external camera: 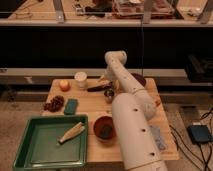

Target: Place brush in paper cup

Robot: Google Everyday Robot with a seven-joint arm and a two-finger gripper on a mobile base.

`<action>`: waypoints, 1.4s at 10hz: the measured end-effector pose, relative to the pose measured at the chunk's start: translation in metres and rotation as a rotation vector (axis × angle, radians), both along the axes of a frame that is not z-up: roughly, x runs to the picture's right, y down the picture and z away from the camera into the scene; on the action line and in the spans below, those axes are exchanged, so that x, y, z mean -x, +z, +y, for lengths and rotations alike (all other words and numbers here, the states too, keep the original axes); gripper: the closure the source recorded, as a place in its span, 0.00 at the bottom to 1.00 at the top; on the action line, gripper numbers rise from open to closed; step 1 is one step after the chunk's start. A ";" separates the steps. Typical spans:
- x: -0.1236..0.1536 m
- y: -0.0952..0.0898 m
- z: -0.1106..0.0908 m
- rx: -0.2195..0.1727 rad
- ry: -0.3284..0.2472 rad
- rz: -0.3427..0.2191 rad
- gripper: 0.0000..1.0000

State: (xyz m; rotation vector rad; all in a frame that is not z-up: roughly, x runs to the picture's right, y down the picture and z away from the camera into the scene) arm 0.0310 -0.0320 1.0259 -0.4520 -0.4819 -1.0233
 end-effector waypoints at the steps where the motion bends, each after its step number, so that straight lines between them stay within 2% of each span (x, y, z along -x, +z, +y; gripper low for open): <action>1: 0.001 0.000 -0.001 -0.002 0.000 -0.001 0.20; 7: 0.000 0.000 -0.001 -0.002 0.001 0.001 0.20; 8: -0.004 0.000 0.000 0.008 -0.007 0.013 0.20; 10: 0.000 0.000 0.001 0.011 -0.057 0.043 0.20; 14: -0.007 0.006 0.009 -0.002 -0.087 0.068 0.20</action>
